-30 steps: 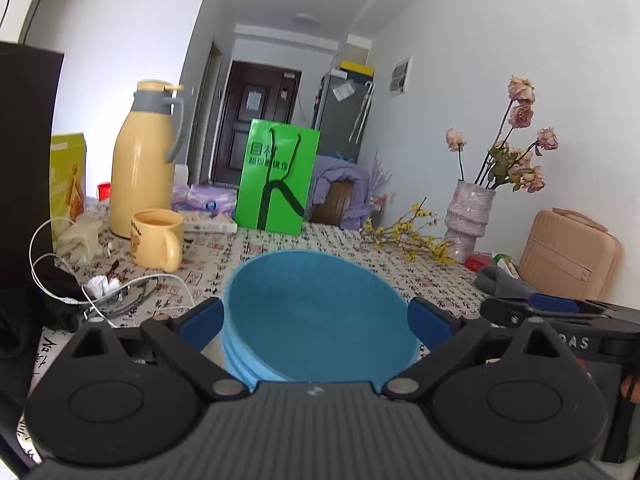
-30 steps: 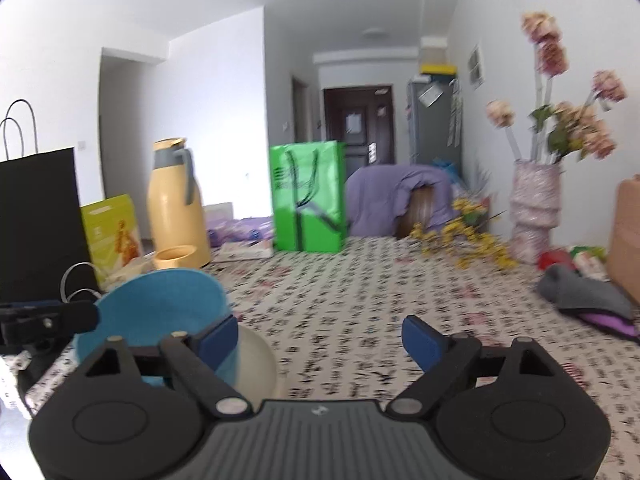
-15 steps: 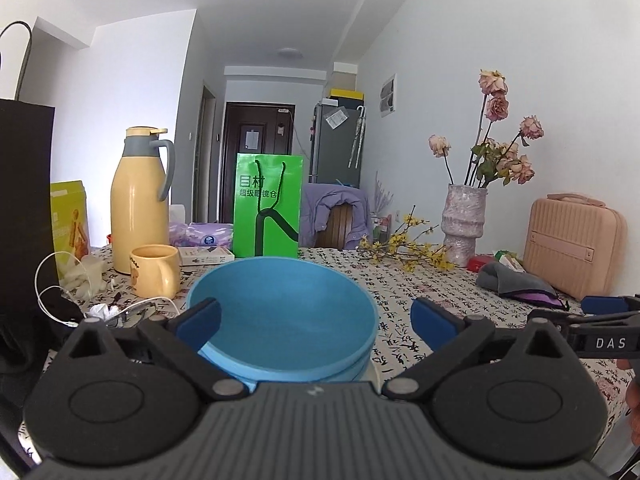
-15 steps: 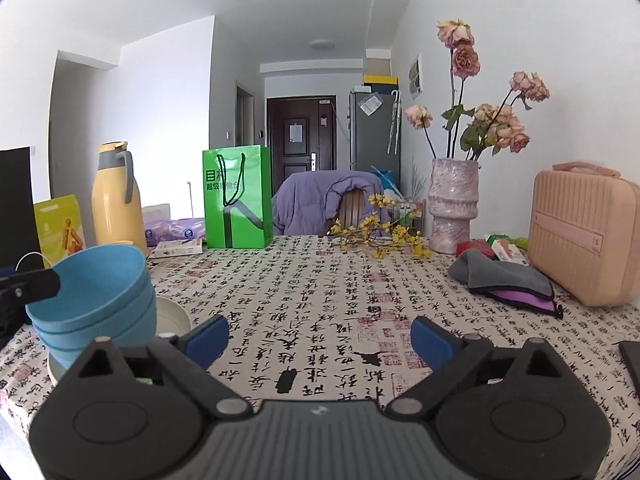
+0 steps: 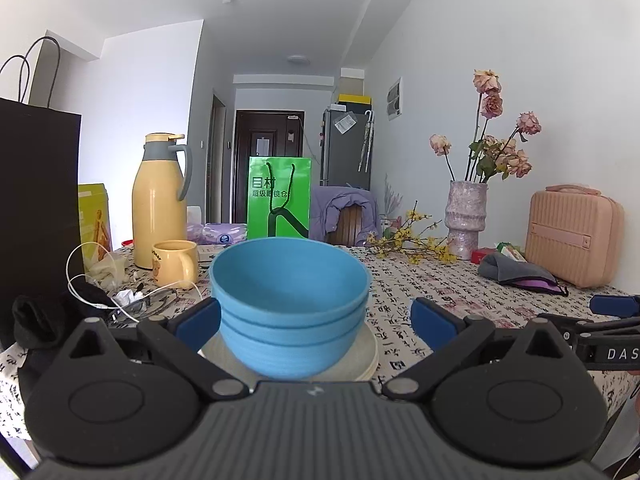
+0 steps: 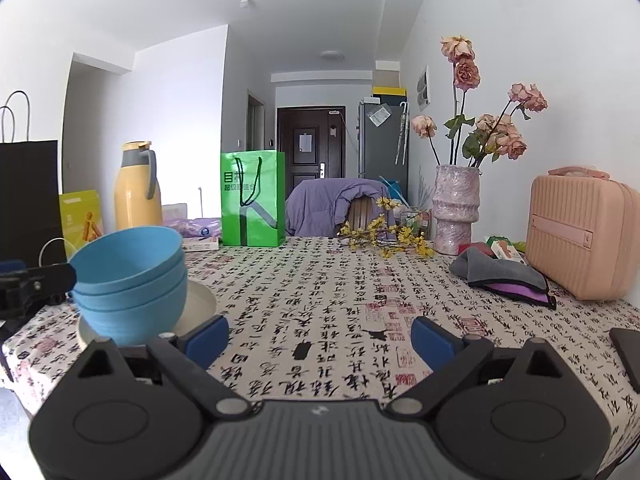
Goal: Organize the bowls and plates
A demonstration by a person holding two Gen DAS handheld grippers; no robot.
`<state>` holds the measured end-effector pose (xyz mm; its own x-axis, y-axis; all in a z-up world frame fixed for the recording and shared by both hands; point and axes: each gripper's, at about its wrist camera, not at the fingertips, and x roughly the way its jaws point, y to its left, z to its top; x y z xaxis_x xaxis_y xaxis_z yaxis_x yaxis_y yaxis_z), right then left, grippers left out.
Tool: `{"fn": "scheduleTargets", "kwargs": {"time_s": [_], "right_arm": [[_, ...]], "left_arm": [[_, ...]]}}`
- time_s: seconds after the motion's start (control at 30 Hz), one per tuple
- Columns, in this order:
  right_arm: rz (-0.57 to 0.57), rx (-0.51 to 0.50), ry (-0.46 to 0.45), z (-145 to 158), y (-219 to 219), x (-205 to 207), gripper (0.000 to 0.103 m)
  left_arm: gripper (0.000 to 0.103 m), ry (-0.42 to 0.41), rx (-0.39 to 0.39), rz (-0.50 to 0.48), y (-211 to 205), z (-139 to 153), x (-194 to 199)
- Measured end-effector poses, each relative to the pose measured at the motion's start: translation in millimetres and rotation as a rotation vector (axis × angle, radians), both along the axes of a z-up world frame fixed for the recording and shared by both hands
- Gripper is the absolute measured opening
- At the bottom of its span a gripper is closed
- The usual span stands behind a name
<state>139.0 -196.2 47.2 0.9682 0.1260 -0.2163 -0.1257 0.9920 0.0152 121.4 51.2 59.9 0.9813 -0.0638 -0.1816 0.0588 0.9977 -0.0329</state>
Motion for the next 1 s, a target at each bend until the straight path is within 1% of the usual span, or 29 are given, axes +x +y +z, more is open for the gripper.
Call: {"fn": "scheduleTargets", "kwargs": {"time_s": [0.1, 0.17, 0.3, 0.37, 0.43, 0.47, 0.53, 0.63, 0.73, 1.0], "right_arm": [[0.003, 0.011, -0.009, -5.0, 5.0, -20.9, 0.098], [-0.008, 0.037, 0.001, -9.2, 7.9, -35.6, 0.098], [-0.019, 0.068, 0.001, -17.1, 14.1, -68.3, 0.098], [-0.016, 0.058, -0.022, -19.6, 17.5, -86.7, 0.099], [0.001, 0.027, -0.059, -23.2, 22.8, -103.7, 0.103], [0.017, 0.010, -0.075, -25.0, 25.9, -111.7, 0.103], [0.028, -0.005, -0.076, -28.8, 29.8, -121.7, 0.103], [0.028, -0.007, -0.101, -30.6, 31.4, -133.1, 0.103], [0.017, -0.003, -0.122, -29.4, 31.0, -137.0, 0.103], [0.021, 0.008, -0.095, -29.7, 28.5, -132.1, 0.103]], "left_arm": [[0.103, 0.002, 0.003, -0.011, -1.5, -6.3, -18.5], [0.103, 0.014, 0.008, -0.003, -4.1, -10.7, -31.6], [0.103, -0.021, 0.030, -0.011, -8.1, -18.7, -66.1], [0.103, -0.014, 0.036, -0.025, -6.5, -24.7, -80.1], [0.103, 0.001, 0.038, -0.022, -5.5, -30.3, -90.8], [0.103, 0.006, 0.035, -0.018, -4.9, -32.5, -96.3], [0.103, 0.006, 0.026, -0.021, -3.7, -35.3, -106.2], [0.103, -0.006, 0.022, -0.047, -3.8, -35.4, -112.3], [0.103, -0.013, 0.012, -0.035, -2.7, -32.3, -111.5], [0.103, -0.020, 0.010, -0.035, -3.2, -30.0, -112.4]]}}
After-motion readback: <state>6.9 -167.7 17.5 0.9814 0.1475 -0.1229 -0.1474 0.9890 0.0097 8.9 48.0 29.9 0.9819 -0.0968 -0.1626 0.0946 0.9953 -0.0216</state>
